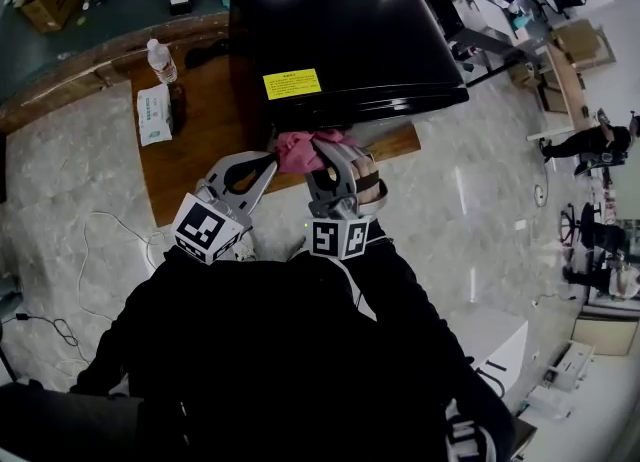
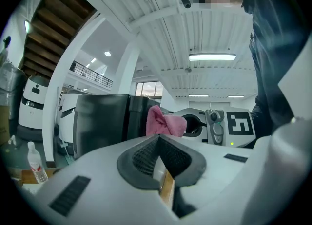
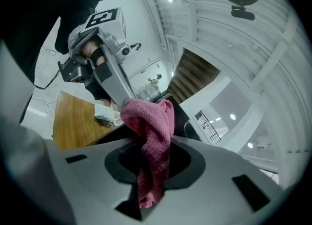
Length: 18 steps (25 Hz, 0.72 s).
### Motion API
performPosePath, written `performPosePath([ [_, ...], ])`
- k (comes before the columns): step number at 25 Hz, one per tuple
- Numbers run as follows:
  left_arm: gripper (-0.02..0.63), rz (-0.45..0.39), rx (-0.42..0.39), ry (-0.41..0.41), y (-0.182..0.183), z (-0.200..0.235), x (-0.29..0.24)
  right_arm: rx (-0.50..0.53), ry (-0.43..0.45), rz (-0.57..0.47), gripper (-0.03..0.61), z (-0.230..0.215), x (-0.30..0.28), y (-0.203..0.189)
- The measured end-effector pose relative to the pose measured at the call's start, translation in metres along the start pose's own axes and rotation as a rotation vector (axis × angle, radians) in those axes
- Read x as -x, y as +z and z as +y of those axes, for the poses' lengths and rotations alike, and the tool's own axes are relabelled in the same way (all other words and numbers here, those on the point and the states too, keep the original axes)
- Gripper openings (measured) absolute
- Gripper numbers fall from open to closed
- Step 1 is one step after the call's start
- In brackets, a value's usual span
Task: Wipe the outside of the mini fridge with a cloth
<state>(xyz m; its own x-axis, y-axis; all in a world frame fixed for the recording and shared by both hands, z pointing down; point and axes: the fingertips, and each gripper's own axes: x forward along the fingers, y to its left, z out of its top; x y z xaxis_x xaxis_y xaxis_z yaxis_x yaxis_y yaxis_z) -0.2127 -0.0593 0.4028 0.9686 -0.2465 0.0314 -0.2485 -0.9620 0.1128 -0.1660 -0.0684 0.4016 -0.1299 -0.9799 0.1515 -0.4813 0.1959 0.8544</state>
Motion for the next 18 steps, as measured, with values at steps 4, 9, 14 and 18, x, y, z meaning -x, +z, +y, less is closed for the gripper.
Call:
performPosePath([
  [4,0.006,0.046,0.029,0.012,-0.023,-0.004,-0.006,-0.001,0.097,0.04,0.084,0.036,-0.004,-0.024],
  [9,0.006,0.139,0.067,0.038,-0.067,-0.008,-0.011,-0.015,0.189,0.078,0.084,0.074,-0.008,-0.055],
  [14,0.006,0.222,0.143,0.084,-0.127,0.005,-0.016,-0.037,0.275,0.109,0.084,0.116,-0.018,-0.082],
  [18,0.006,0.278,0.184,0.091,-0.164,0.012,-0.021,-0.033,0.336,0.145,0.084,0.149,-0.026,-0.101],
])
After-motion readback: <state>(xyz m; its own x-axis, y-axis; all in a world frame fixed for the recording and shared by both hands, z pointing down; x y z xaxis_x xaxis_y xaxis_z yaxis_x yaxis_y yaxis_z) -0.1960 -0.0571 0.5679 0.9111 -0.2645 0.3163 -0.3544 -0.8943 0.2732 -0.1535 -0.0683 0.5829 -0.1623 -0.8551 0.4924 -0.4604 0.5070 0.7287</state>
